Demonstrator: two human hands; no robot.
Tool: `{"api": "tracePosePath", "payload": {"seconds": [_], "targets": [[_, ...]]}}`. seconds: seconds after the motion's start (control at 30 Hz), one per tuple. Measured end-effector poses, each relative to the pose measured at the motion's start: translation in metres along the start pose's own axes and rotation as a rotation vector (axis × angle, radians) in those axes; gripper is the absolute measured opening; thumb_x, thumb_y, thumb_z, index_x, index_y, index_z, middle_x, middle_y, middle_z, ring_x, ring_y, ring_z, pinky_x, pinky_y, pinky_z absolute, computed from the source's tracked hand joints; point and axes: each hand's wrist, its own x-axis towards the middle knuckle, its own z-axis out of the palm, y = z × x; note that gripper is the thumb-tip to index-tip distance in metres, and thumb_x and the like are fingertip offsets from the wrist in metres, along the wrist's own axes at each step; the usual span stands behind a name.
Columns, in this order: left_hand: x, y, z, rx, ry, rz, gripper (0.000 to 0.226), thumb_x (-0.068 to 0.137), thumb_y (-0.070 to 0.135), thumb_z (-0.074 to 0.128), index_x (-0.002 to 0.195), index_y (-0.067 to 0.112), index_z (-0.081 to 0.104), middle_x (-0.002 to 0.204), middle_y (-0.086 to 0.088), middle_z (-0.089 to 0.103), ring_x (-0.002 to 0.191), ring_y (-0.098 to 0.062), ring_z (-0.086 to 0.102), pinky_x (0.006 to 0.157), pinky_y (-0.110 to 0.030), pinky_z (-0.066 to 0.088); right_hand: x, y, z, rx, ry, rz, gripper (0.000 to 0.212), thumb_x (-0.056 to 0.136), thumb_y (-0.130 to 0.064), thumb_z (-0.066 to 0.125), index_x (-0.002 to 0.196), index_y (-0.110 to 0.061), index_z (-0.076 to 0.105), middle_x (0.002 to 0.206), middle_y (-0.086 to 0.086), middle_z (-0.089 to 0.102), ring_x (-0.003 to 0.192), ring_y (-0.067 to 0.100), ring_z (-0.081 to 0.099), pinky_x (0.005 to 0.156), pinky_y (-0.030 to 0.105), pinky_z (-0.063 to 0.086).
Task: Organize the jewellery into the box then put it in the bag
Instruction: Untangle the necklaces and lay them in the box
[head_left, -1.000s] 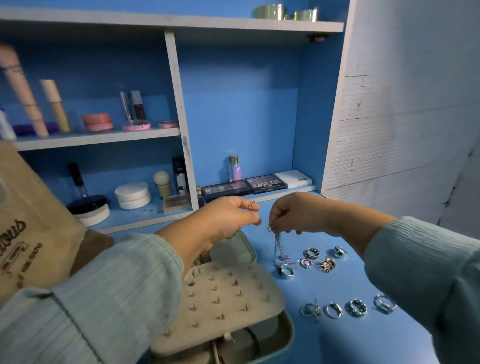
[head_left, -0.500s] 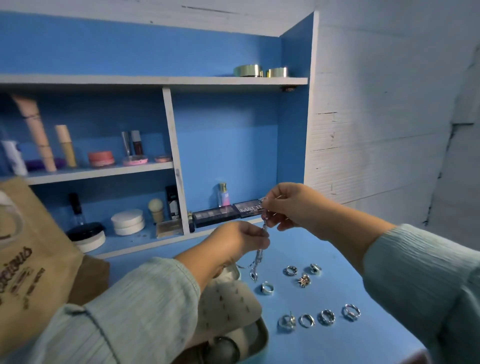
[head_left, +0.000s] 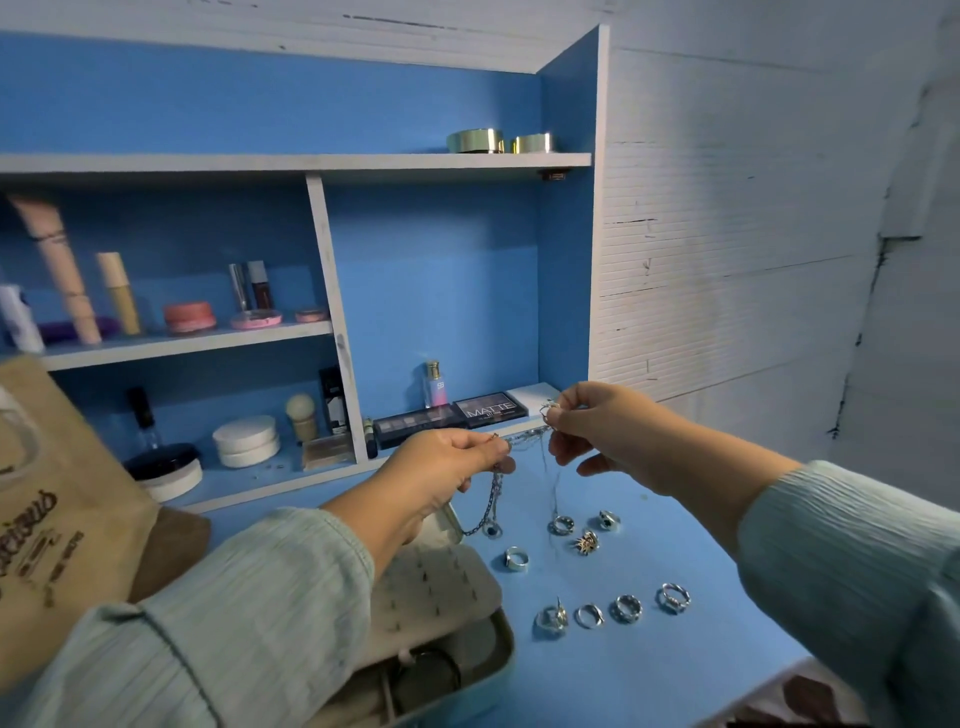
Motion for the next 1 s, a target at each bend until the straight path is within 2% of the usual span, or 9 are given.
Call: {"api": "tracePosePath", "payload": {"seconds": [0.17, 0.3, 0.53, 0.63, 0.87, 1.0], "targets": [[0.003, 0.001, 0.002, -0.071, 0.02, -0.037, 0.013, 0.091, 0.03, 0.059, 0.087, 0.021, 0.067, 0.071, 0.013, 0.071, 0.054, -0.008, 0.034, 0.046, -0.018, 0.026, -0.005, 0.009, -0.005, 0.097, -0.002, 0.062, 0.014, 0.094, -0.018, 0.053, 0.081, -0.013, 0.052, 0.066, 0.005, 0.055, 0.063, 0.017, 0.058, 0.063, 0.027, 0.049], [0.003, 0.001, 0.004, -0.077, 0.024, -0.08, 0.014, 0.095, 0.026, 0.053, 0.088, 0.019, 0.063, 0.073, 0.01, 0.069, 0.058, -0.009, 0.035, 0.046, -0.02, 0.025, -0.008, 0.013, -0.01, 0.138, -0.002, 0.085, 0.015, 0.093, -0.016, 0.055, 0.079, -0.011, 0.053, 0.064, 0.005, 0.044, 0.058, 0.016, 0.045, 0.062, 0.027, 0.049], [0.004, 0.003, 0.011, -0.123, 0.043, -0.14, 0.016, 0.097, 0.023, 0.046, 0.088, 0.017, 0.057, 0.074, 0.007, 0.07, 0.06, -0.01, 0.035, 0.048, -0.02, 0.022, -0.013, 0.021, -0.019, 0.059, 0.022, 0.112, 0.015, 0.09, -0.021, 0.059, 0.077, -0.014, 0.056, 0.07, 0.004, 0.045, 0.06, 0.015, 0.038, 0.061, 0.026, 0.042], [0.003, 0.007, 0.015, -0.093, 0.017, -0.138, 0.015, 0.095, 0.024, 0.048, 0.086, 0.018, 0.058, 0.074, 0.008, 0.072, 0.061, -0.011, 0.035, 0.048, -0.02, 0.023, -0.015, 0.025, -0.021, 0.095, 0.021, 0.127, 0.015, 0.09, -0.021, 0.06, 0.078, -0.014, 0.058, 0.074, 0.003, 0.047, 0.064, 0.015, 0.038, 0.059, 0.025, 0.038], [0.001, 0.008, 0.031, 0.039, -0.08, -0.059, 0.01, 0.09, 0.029, 0.06, 0.097, 0.024, 0.064, 0.088, 0.01, 0.071, 0.066, -0.009, 0.039, 0.052, -0.019, 0.028, -0.012, 0.022, -0.023, 0.132, 0.005, 0.125, 0.01, 0.086, -0.026, 0.066, 0.085, -0.015, 0.064, 0.083, 0.003, 0.047, 0.071, 0.016, 0.038, 0.061, 0.026, 0.034], [-0.003, 0.017, 0.041, 0.053, -0.143, 0.023, 0.021, 0.084, 0.025, 0.069, 0.104, 0.024, 0.066, 0.074, 0.015, 0.058, 0.061, 0.002, 0.044, 0.048, -0.01, 0.032, -0.011, 0.017, -0.021, 0.091, -0.008, 0.123, 0.014, 0.085, -0.029, 0.065, 0.094, -0.018, 0.066, 0.088, 0.001, 0.048, 0.078, 0.016, 0.038, 0.063, 0.027, 0.034]]}}
